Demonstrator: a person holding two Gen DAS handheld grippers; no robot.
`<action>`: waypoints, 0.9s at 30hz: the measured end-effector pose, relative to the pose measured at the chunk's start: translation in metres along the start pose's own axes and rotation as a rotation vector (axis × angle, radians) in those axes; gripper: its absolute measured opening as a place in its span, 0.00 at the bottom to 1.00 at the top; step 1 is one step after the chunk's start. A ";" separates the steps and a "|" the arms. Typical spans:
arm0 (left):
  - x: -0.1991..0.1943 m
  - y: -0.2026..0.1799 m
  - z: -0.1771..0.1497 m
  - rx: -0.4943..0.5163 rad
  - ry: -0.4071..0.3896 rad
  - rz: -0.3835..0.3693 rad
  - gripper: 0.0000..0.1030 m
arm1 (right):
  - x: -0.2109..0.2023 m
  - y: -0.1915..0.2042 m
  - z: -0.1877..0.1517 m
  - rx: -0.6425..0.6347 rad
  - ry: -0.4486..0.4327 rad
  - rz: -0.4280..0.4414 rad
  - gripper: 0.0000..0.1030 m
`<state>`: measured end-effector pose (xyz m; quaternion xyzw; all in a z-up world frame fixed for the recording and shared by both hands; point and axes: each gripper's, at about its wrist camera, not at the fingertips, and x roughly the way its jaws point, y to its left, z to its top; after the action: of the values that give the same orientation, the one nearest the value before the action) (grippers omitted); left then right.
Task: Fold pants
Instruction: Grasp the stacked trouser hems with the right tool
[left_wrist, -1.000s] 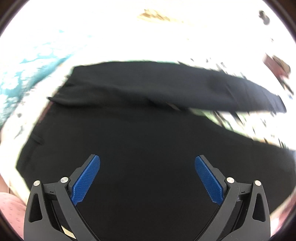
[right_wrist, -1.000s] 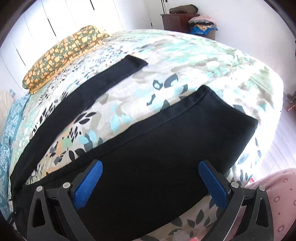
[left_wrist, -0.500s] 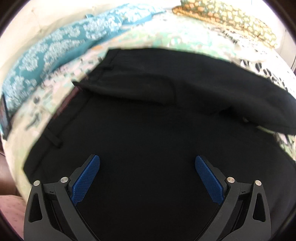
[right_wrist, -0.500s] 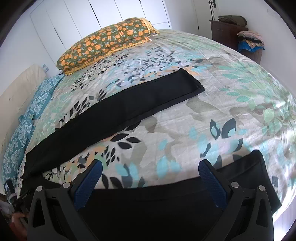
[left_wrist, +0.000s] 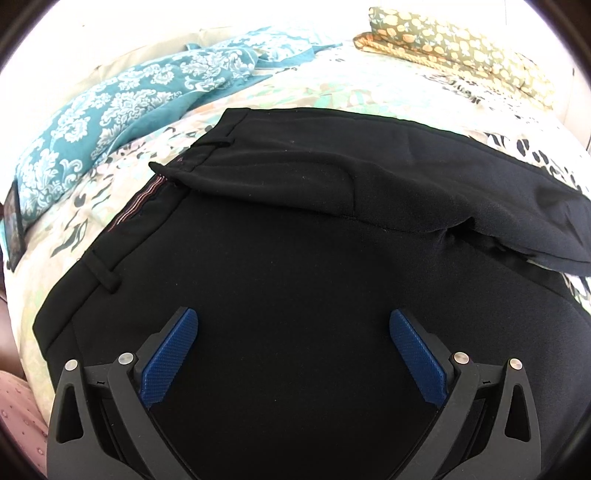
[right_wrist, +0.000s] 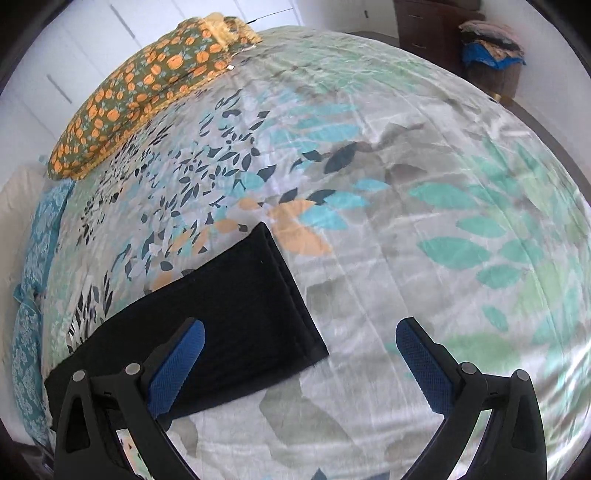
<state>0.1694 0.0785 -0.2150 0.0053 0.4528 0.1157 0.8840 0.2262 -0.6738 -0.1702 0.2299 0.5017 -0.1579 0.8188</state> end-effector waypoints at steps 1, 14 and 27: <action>-0.002 -0.002 -0.002 0.002 -0.002 0.004 1.00 | 0.011 0.010 0.008 -0.036 0.012 -0.007 1.00; 0.001 -0.001 -0.001 -0.006 -0.010 -0.002 1.00 | 0.021 0.043 0.009 -0.110 -0.082 0.098 0.09; 0.001 -0.001 0.000 -0.002 -0.009 0.007 1.00 | -0.149 0.089 -0.257 -0.752 0.007 0.111 0.05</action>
<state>0.1701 0.0780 -0.2156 0.0065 0.4485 0.1192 0.8858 0.0106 -0.4568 -0.1179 -0.0594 0.5141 0.0825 0.8517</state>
